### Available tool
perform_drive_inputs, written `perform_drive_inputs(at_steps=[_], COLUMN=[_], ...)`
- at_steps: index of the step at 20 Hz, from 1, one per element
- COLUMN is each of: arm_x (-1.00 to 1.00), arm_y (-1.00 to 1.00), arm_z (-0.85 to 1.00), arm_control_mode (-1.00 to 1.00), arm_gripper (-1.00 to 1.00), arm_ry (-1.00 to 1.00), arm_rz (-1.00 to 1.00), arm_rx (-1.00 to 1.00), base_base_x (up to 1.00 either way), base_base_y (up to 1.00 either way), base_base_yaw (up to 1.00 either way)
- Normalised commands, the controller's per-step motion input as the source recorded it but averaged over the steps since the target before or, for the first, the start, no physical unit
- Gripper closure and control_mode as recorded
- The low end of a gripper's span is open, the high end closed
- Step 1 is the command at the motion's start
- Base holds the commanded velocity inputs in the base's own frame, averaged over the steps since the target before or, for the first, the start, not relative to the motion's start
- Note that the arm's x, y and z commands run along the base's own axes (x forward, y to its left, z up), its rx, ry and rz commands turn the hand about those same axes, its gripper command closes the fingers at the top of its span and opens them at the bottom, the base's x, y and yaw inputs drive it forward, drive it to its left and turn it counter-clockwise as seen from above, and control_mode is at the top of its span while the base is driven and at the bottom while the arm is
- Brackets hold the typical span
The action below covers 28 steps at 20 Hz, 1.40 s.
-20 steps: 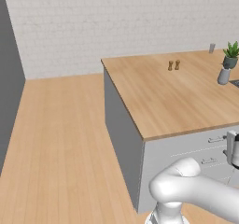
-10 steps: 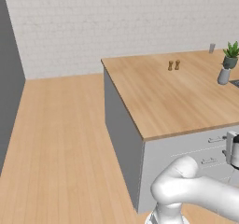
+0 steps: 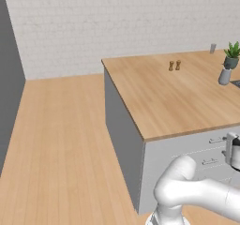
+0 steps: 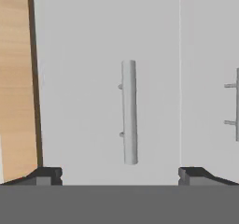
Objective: Take a straw from the drawer in front and place it inside the glass cup on the dining counter.
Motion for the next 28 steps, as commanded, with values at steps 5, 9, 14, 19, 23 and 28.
perform_drive_inputs(at_steps=[5, 9, 14, 19, 23, 28], arm_x=[0.23, 0.27, 0.25, 0.28, 0.28, 0.26], arm_y=[-0.08, -0.02, -0.14, -0.28, -0.12, 0.0], arm_z=[-0.19, -0.12, -0.2, -0.19, -0.19, -0.38], arm_control_mode=[-1.0, -1.0, -1.0, -1.0, -1.0, -1.0], arm_gripper=[-1.0, -1.0, -1.0, -1.0, -1.0, -1.0], arm_ry=[-0.03, -0.02, -0.01, 0.0, 0.0, 0.0], arm_rz=[0.0, 0.0, 0.0, 0.0, 0.0, 0.0], arm_rx=[0.0, 0.0, 0.01, 0.04, 0.01, 0.0], base_base_x=[0.0, 0.0, 0.0, 0.0, 0.0, 0.0], base_base_y=[0.0, 0.0, 0.0, 0.0, 0.0, 0.0], base_base_yaw=[0.0, 0.0, 0.0, 0.0, 0.0, 0.0])
